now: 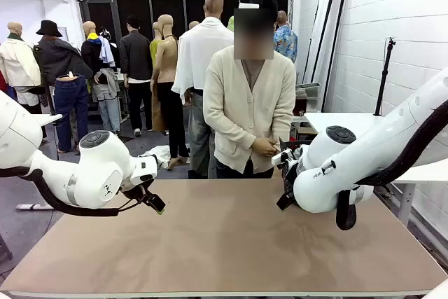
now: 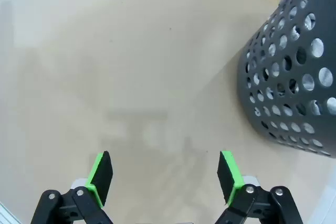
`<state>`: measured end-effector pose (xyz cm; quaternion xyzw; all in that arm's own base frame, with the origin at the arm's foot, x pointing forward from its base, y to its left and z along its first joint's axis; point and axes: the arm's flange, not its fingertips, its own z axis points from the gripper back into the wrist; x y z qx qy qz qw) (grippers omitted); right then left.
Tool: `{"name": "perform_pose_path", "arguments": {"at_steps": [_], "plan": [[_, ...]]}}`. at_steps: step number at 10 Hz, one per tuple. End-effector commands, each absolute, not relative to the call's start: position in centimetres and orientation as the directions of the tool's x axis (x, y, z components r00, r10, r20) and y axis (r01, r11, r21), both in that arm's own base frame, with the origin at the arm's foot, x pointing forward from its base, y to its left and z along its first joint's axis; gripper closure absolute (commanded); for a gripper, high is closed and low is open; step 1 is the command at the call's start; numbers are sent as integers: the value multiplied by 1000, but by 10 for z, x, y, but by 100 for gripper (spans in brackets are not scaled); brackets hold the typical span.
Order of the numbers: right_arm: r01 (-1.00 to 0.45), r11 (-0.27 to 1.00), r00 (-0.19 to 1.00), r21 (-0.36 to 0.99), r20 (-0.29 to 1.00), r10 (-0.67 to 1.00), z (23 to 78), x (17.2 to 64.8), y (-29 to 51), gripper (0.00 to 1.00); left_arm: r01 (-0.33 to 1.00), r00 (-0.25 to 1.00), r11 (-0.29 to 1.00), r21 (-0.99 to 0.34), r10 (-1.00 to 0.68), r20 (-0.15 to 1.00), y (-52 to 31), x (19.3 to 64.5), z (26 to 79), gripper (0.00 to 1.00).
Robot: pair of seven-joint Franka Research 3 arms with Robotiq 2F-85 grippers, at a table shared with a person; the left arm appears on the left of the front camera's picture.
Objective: Fold the training pants.
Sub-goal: Grab both ends of the Training pants handed by a person.
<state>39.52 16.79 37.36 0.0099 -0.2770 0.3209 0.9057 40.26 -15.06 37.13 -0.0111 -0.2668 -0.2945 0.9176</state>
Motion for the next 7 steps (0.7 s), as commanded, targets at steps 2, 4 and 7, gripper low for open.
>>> {"name": "perform_pose_path", "arguments": {"at_steps": [2,4,7], "plan": [[-587,794,641,-160,508,576,374,395,168,0,547,684,826,137,-535,496,-151,403,371,0],[-587,794,641,-160,508,576,374,395,168,0,547,684,826,137,-535,496,-151,403,371,0],[-587,794,641,-160,508,576,374,395,168,0,547,684,826,137,-535,496,-151,403,371,0]]}}
